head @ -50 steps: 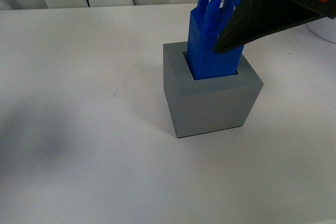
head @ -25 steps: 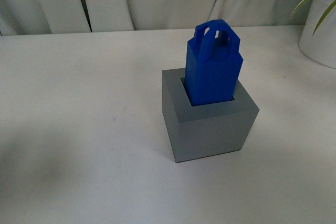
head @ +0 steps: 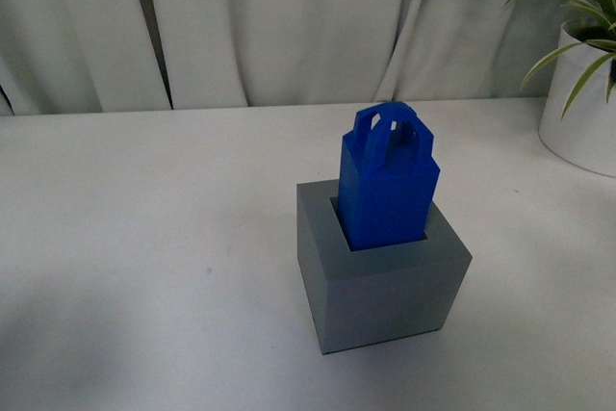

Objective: Insert blue part into gray base

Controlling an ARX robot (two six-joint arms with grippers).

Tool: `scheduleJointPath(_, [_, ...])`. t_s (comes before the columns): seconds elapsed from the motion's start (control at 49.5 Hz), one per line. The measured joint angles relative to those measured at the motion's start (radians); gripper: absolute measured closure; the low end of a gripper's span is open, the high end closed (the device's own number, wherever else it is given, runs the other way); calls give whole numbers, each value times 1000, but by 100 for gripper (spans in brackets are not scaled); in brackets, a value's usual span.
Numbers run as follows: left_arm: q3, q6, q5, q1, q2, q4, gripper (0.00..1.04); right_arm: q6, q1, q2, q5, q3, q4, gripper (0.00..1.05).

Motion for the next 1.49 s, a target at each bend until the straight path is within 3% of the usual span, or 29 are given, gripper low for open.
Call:
scheduleJointPath(0.02, [0, 0, 0, 0, 0, 0, 6, 43, 18, -8, 133, -42, 102, 19])
scheduleJointPath(0.061, [0, 0, 0, 0, 0, 0, 6, 101, 28, -25, 296, -106, 235, 28])
scheduleJointPath(0.121, [0, 0, -2, 0, 0, 0, 6, 157, 17, -62, 426, -163, 311, 40])
scheduleJointPath(0.222, [0, 0, 0, 0, 0, 0, 6, 193, -8, -131, 425, -231, 319, 62])
scheduleJointPath(0.404, [0, 0, -1, 0, 0, 0, 6, 203, -31, -206, 393, -294, 303, 88])
scheduleJointPath(0.505, [0, 0, 0, 0, 0, 0, 6, 203, -85, -250, 322, -319, 285, 103])
scheduleJointPath(1.071, [0, 0, 0, 0, 0, 0, 6, 208, -113, -525, 315, -446, 149, 103])
scheduleJointPath(1.495, [0, 0, 0, 0, 0, 0, 6, 209, -113, -743, 315, -451, -60, 103])
